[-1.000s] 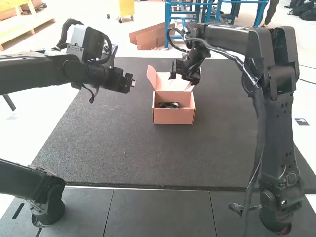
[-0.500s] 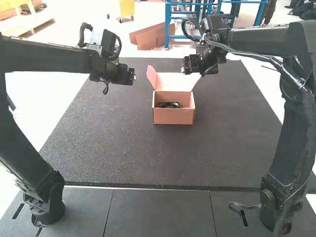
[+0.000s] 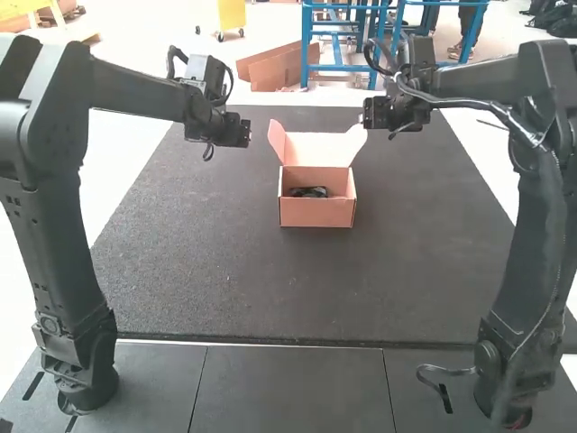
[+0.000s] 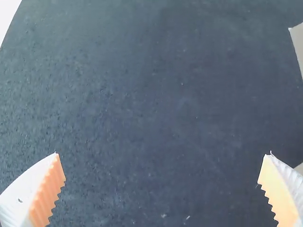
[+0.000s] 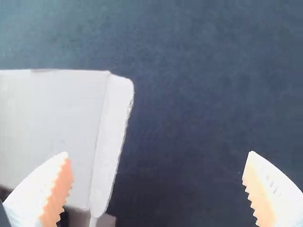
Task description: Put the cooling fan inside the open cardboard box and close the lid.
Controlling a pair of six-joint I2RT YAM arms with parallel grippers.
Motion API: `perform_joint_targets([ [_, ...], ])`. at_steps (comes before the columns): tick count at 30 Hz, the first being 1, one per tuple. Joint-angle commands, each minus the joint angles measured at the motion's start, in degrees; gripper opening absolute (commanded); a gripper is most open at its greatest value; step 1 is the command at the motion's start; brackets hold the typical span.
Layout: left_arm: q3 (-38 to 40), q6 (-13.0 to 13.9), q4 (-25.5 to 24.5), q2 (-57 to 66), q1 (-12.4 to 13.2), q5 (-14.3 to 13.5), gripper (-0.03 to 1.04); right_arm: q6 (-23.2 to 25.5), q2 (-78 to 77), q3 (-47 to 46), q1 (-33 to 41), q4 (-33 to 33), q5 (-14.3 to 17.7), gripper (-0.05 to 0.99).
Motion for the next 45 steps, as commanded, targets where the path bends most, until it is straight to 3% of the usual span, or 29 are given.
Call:
perform_joint_targets([
  [1, 4.22, -0.49, 0.73, 2.01, -0.01, -1.26, 0.97, 1.35, 2.29, 3.49, -1.75, 0.28, -0.53, 0.82],
  [18, 19.16, -0.14, -2.35, 13.52, -0.1, -1.7, 0.97, 4.95, 9.15, 12.81, -3.42, -3.68, -6.24, 0.82],
  [26, 20.21, 0.04, -3.32, 14.23, -0.1, -1.61, 0.97, 8.91, 9.33, 15.53, -3.33, -10.27, -13.89, 0.82],
  [35, 20.21, 0.21, -4.55, 14.23, -0.89, -1.35, 0.97, 8.91, 10.38, 16.06, -3.25, -10.71, -14.59, 0.78],
  [45, 20.65, -0.31, -4.99, 14.05, -1.85, 4.81, 0.97, 8.91, 13.28, 18.96, -2.98, -11.33, -15.2, 0.77],
])
